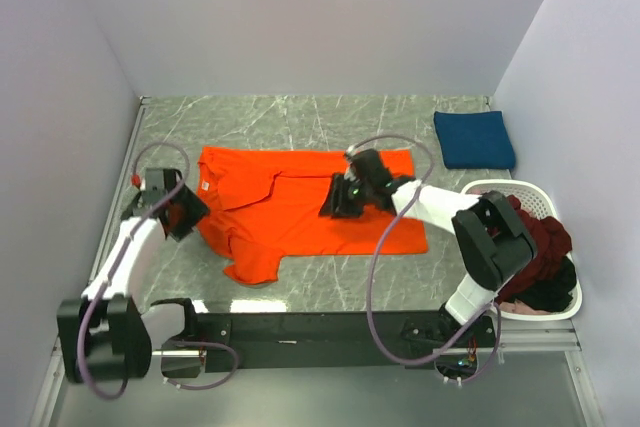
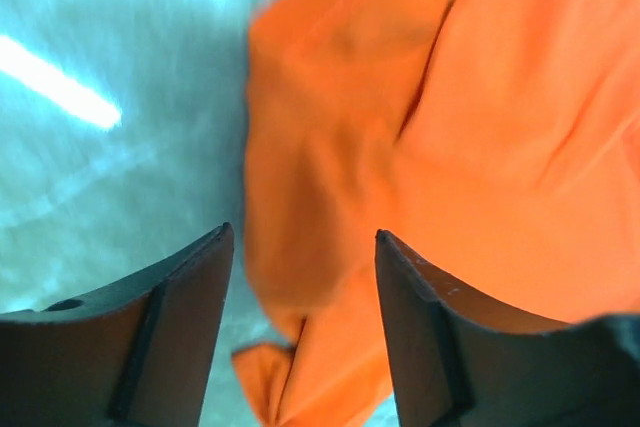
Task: Fold and stack the t-shirts
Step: Fold the tshirt
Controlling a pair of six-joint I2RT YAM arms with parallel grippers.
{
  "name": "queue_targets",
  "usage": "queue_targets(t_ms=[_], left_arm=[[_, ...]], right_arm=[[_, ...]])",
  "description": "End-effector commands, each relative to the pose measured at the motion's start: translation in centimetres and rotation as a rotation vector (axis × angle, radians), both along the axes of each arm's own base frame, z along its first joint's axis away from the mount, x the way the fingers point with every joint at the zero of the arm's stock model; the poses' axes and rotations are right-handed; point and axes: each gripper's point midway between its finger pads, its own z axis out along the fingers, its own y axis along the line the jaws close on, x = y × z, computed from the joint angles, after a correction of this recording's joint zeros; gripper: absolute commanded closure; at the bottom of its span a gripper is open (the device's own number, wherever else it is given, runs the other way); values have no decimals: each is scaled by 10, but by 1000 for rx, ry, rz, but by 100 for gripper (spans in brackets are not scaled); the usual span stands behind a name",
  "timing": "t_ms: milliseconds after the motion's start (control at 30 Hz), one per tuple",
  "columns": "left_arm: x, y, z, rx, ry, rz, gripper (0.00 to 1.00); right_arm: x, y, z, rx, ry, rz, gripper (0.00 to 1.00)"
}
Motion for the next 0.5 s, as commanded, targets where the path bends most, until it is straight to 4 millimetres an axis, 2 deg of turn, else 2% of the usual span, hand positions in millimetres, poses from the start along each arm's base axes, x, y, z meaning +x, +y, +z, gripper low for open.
queue_targets(t_ms=[0, 33, 67, 133, 167, 200, 233, 300, 367, 400, 467], left_arm=[[-33, -23, -24, -55, 53, 12, 37], [-33, -27, -22, -35, 44, -3, 36], [-36, -40, -23, -60, 53, -11, 36], [-39, -47, -33, -86, 86, -16, 37], [-42, -49, -39, -94, 108, -16, 38], [-44, -49, -43, -93, 122, -17, 38], [-46, -49, -47, -86, 139, -16, 38], [-49, -45, -54, -64, 149, -4, 40], [-51, -44, -59, -61, 153, 0, 42], [-51, -44, -61, -54, 152, 4, 43], [-52, -44, -65, -55, 158, 9, 47]], right_arm=[[-46, 32, 5, 33, 8, 131, 52], [-56, 43, 6, 50, 14, 170, 52], [-75, 60, 8, 57, 17, 231, 52], [-89, 80, 10, 65, 20, 289, 52], [-104, 92, 10, 62, 18, 343, 51], [-104, 103, 18, 67, -7, 366, 52], [-112, 107, 10, 34, 7, 392, 51], [-119, 122, 8, -7, -20, 448, 52], [-121, 129, 6, -34, -44, 488, 52], [-122, 138, 11, -38, -71, 507, 52], [-124, 142, 3, -73, -72, 533, 54]])
